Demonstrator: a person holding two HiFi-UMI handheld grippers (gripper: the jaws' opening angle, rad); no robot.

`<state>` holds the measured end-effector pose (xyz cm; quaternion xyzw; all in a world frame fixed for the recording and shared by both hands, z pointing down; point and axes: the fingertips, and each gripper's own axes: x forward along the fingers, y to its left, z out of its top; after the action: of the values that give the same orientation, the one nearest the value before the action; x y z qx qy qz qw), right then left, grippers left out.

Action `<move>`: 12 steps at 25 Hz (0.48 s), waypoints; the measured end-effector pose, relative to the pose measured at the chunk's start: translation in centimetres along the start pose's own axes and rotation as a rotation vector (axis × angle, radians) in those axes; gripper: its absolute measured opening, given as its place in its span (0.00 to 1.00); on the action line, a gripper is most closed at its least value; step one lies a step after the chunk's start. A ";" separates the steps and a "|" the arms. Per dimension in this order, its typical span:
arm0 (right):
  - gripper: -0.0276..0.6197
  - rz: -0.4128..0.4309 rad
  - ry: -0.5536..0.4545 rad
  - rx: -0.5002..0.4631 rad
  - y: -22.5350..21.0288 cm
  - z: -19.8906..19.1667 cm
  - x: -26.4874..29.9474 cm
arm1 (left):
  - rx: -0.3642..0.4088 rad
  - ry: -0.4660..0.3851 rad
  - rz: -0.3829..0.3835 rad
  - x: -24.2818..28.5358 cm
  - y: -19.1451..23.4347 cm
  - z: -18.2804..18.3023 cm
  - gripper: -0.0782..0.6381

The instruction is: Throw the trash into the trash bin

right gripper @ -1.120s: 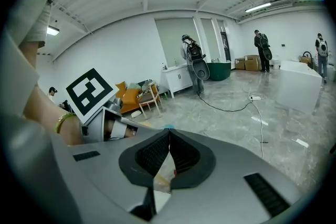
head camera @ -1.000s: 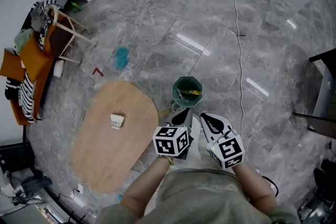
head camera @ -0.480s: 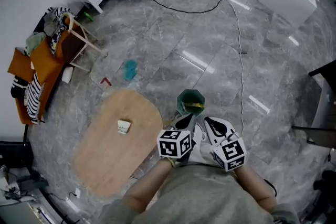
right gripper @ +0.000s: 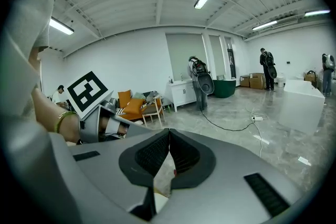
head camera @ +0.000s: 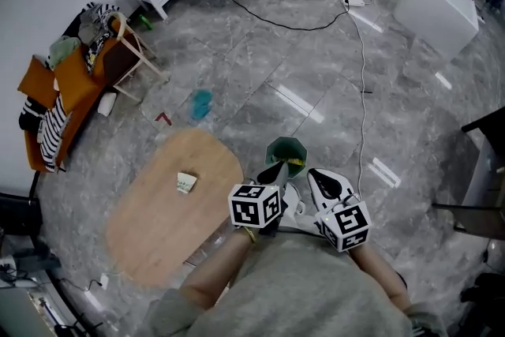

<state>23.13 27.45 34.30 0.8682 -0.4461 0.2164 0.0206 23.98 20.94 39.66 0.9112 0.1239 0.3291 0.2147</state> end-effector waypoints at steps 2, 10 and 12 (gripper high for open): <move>0.06 0.001 -0.005 -0.006 0.0 0.1 -0.2 | 0.011 -0.012 0.004 -0.4 -0.1 0.3 0.12; 0.06 0.016 -0.034 -0.032 1.5 1.1 -1.1 | 0.020 -0.029 0.022 -2.6 -0.5 0.0 0.12; 0.06 0.025 -0.033 -0.036 1.8 0.8 -1.2 | 0.021 -0.034 0.023 -2.6 -0.7 -0.3 0.12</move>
<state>21.40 27.13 32.85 0.8656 -0.4609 0.1941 0.0261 21.75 20.65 38.14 0.9202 0.1132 0.3147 0.2036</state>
